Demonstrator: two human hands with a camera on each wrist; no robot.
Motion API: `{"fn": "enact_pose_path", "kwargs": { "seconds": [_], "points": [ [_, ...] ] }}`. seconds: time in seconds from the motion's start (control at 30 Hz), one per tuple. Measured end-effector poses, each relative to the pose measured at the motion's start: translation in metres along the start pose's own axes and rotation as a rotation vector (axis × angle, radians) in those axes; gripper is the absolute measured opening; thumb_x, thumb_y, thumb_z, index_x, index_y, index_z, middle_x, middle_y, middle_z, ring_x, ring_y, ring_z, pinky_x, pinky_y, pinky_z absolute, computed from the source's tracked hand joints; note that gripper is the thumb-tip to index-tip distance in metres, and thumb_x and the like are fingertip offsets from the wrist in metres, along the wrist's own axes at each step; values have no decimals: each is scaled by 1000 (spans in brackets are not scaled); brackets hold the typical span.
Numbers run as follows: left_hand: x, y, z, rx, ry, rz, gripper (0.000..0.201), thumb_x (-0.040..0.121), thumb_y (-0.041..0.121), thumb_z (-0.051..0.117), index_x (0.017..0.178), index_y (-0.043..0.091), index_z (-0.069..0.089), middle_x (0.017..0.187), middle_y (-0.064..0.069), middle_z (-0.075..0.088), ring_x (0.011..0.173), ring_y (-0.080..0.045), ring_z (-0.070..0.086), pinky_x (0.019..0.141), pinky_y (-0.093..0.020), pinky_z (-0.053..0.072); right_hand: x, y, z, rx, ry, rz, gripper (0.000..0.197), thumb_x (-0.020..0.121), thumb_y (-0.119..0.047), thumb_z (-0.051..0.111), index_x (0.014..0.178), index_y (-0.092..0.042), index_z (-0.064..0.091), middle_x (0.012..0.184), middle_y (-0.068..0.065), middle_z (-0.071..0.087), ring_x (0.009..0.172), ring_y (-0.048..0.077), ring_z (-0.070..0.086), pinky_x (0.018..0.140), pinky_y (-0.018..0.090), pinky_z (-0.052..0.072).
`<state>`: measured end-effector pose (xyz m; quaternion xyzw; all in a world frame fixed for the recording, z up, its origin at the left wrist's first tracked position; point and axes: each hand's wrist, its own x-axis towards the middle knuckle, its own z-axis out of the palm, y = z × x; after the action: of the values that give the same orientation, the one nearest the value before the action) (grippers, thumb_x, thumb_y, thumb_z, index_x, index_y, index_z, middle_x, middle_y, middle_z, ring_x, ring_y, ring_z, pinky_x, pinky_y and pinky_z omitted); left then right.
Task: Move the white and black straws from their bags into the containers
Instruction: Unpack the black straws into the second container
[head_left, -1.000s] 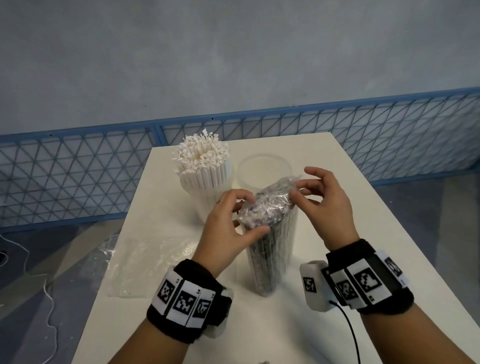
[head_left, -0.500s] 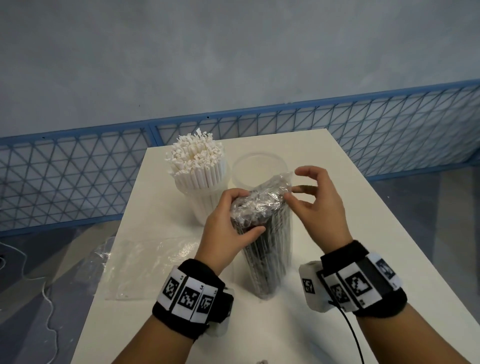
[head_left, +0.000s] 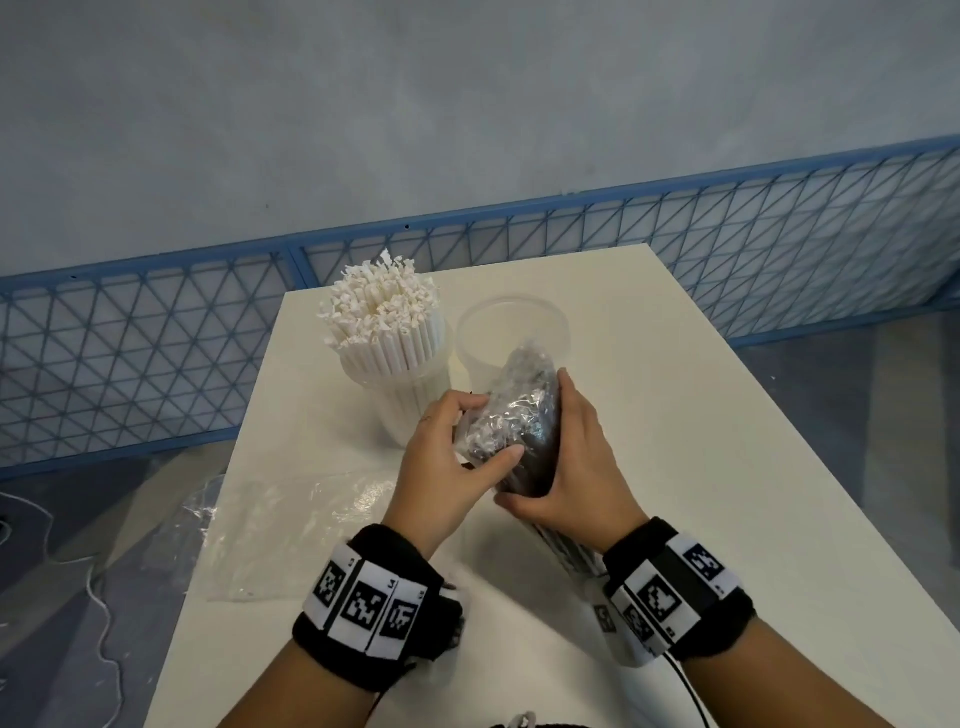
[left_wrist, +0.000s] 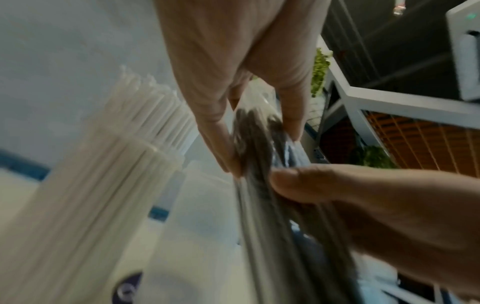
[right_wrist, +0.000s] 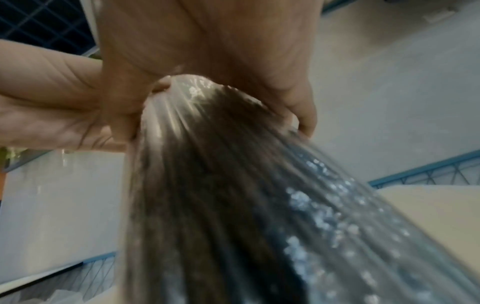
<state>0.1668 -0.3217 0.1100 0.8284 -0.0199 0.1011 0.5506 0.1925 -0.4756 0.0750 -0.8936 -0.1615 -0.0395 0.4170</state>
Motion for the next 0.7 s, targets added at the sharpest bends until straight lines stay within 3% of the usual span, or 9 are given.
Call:
{"fn": "enact_pose_path", "kwargs": {
  "seconds": [0.07,0.1,0.23,0.33,0.5,0.6,0.7],
  "points": [
    [3,3,-7,219,-49,121,43,72,18,80,109,20,58,110,5,50,96,19,47,80,2,35,1,3,1,-39,5,-4,127,49,-62,62,148,-21,-5,145,6,29,133,20,30,107,47,35],
    [4,6,-11,304,-85,176,44,72,20,79,111,18,58,109,6,49,95,18,45,80,2,35,1,5,2,-40,9,-4,124,49,-61,62,148,-21,-3,143,6,31,132,20,32,106,47,36],
    [8,19,-21,589,-160,329,44,78,30,73,116,20,54,102,3,58,91,-8,52,74,-12,38,3,9,5,-44,5,-14,122,51,-61,61,148,-23,-2,141,7,34,129,22,34,104,47,36],
    [10,28,-20,636,-182,390,40,82,25,69,118,19,51,90,0,60,83,-18,57,68,-26,43,2,6,13,-92,-25,-21,127,47,-69,61,145,-32,-10,141,7,33,128,24,37,104,48,36],
    [17,26,-20,851,-319,488,26,84,21,67,107,11,60,89,-8,61,77,-27,61,57,-26,35,4,7,24,-128,89,40,118,46,-62,55,147,-23,9,134,6,42,122,25,44,99,50,39],
    [18,23,-20,1019,-208,635,18,82,30,58,94,18,65,81,-1,64,71,-20,63,43,-21,32,6,4,23,-98,135,56,115,46,-60,54,147,-19,16,134,7,42,122,26,44,98,49,40],
    [21,21,-19,1084,-95,791,20,80,31,53,88,19,66,81,-3,61,77,-21,55,48,-28,44,6,1,24,-97,156,56,113,47,-60,53,146,-19,18,133,7,43,121,26,45,98,49,40]
  ]
}}
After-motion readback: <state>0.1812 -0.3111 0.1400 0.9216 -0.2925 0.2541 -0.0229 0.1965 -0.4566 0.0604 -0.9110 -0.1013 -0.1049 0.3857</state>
